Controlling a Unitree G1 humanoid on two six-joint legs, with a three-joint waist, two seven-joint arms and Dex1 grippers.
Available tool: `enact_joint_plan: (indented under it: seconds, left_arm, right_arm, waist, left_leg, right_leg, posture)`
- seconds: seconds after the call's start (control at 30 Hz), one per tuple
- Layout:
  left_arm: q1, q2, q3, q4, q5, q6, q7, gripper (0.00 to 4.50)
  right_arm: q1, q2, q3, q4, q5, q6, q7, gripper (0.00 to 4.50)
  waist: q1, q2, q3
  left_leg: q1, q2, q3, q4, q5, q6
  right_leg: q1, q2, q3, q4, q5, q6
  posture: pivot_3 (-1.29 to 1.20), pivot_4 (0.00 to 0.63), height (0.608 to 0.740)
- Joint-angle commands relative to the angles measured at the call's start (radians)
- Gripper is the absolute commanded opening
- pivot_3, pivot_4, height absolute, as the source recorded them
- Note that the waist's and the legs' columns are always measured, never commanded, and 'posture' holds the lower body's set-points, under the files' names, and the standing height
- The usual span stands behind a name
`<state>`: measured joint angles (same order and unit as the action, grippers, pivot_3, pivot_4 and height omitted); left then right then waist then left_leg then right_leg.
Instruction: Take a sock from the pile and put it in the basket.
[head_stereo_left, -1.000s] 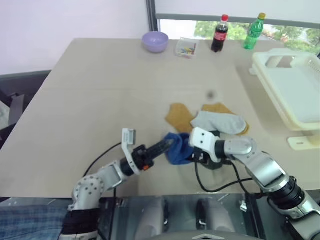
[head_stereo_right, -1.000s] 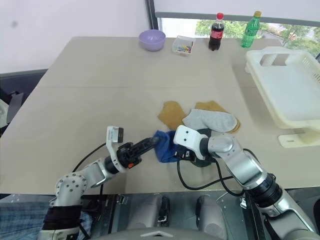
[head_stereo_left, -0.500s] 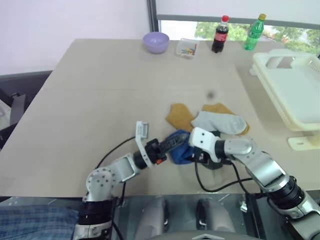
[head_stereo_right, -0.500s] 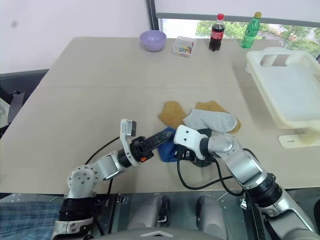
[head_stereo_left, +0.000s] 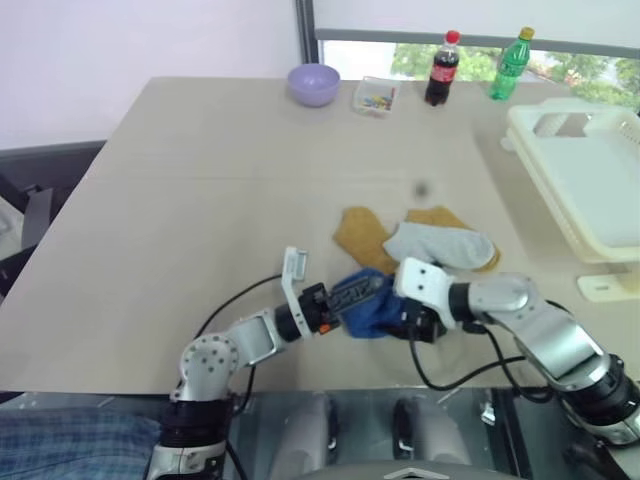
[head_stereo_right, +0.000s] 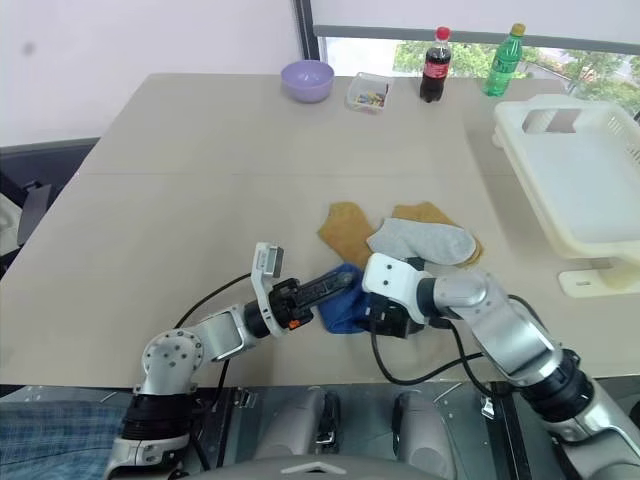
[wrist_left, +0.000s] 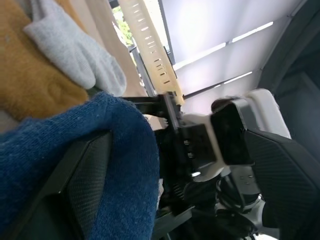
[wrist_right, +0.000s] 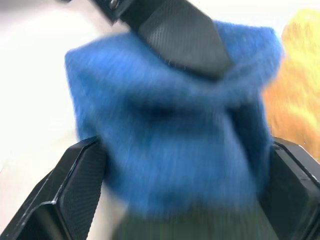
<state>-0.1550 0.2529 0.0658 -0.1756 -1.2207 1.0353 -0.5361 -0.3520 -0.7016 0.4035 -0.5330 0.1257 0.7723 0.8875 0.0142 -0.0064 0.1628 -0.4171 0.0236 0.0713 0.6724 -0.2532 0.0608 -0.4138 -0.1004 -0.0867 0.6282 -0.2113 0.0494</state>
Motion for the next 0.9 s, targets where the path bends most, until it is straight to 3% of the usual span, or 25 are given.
enact_joint_plan:
  seconds: [0.03, 0.2, 0.37, 0.63, 0.77, 0.9]
  left_arm:
    - [-0.009, -0.014, -0.016, -0.008, -0.002, 0.003, -0.019, 4.50]
    - [0.002, -0.014, -0.026, -0.024, -0.014, 0.024, -0.025, 4.50]
    - [0.048, 0.051, -0.041, -0.059, -0.002, 0.065, -0.067, 4.50]
    - [0.043, 0.177, -0.041, -0.042, 0.038, 0.086, -0.162, 4.50]
    - [0.035, 0.206, -0.049, -0.018, 0.080, 0.070, -0.196, 4.50]
    - [0.019, 0.194, -0.046, -0.004, 0.088, 0.068, -0.213, 4.50]
  right_arm:
    - [0.014, -0.025, -0.089, -0.067, 0.060, 0.041, 0.015, 4.44]
    - [0.063, -0.016, -0.330, -0.086, 0.261, 0.206, 0.020, 4.44]
    - [0.133, 0.140, -0.570, -0.106, 0.567, 0.524, -0.027, 4.44]
    - [0.239, 0.292, -0.671, -0.151, 0.731, 0.825, -0.182, 4.44]
    - [0.261, 0.313, -0.672, -0.130, 0.738, 0.842, -0.261, 4.44]
    - [0.236, 0.404, -0.685, -0.088, 0.753, 0.842, -0.366, 4.44]
  waist:
    - [0.000, 0.000, 0.000]
    - [0.003, -0.001, 0.000]
    - [0.000, -0.002, 0.000]
    - [0.000, -0.001, 0.000]
    - [0.000, 0.000, 0.000]
    - [-0.001, 0.000, 0.000]
  left_leg:
    - [0.000, 0.000, 0.000, 0.000, 0.000, 0.000]
    - [0.000, 0.000, 0.000, 0.000, -0.002, 0.003]
    - [0.000, 0.001, -0.001, 0.000, -0.003, 0.004]
    - [0.000, 0.000, 0.000, -0.001, -0.003, 0.005]
    - [0.000, 0.000, 0.000, -0.001, -0.004, 0.006]
    - [0.000, 0.000, 0.000, -0.001, -0.004, 0.006]
  right_leg:
    - [0.000, 0.000, 0.000, 0.000, 0.000, 0.000]
    - [0.000, 0.000, 0.000, 0.000, 0.000, 0.000]
    - [0.000, 0.000, 0.000, 0.000, 0.000, -0.001]
    - [0.000, -0.002, 0.000, 0.000, -0.002, -0.005]
    - [-0.001, -0.002, 0.001, 0.000, -0.002, -0.005]
    - [-0.001, -0.002, 0.001, 0.000, -0.002, -0.005]
  posture:
    - [0.00, 0.150, 0.733]
    - [0.00, 0.150, 0.733]
    - [0.00, 0.150, 0.733]
    - [0.00, 0.150, 0.733]
    - [0.00, 0.150, 0.733]
    - [0.00, 0.150, 0.733]
